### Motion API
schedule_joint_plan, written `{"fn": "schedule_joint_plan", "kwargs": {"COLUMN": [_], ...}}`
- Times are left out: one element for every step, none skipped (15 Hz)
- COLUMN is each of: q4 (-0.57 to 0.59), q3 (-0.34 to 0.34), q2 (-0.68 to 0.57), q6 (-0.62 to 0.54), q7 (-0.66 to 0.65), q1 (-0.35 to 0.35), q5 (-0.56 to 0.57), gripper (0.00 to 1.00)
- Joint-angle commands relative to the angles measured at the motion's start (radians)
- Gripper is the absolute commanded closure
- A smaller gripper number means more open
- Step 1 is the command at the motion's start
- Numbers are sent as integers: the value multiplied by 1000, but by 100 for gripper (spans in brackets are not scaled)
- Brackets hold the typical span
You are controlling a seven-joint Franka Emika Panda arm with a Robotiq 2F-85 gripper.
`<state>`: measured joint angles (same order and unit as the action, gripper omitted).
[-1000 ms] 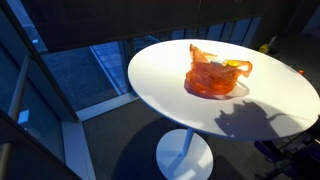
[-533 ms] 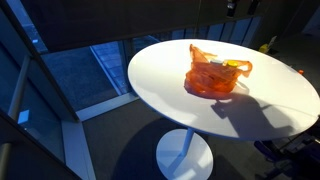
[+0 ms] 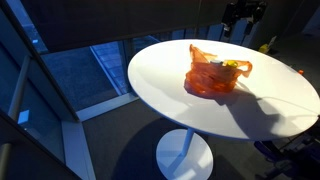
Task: Remove the brown bottle from the plastic
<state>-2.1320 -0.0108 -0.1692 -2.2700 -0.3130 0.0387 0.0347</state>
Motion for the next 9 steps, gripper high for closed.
{"fn": "schedule_joint_plan", "kwargs": {"q4": [0, 1, 2, 2, 1, -5, -10, -20, -31], "q3": [-6, -6, -7, -9, -10, -13, -14, -15, -16], "q2": [-34, -47, -57, -68, -75, -78, -79, -76, -73], "q6": [-33, -37, -40, -41, -39, -37, -35, -37, -40], "q7": [9, 14, 15, 15, 13, 10, 9, 10, 8], "q1": [-2, -2, -2, -2, -1, 0, 1, 3, 4], "q5": [9, 6, 6, 7, 9, 11, 13, 14, 17], "gripper": [0, 0, 0, 0, 0, 0, 0, 0, 0]}}
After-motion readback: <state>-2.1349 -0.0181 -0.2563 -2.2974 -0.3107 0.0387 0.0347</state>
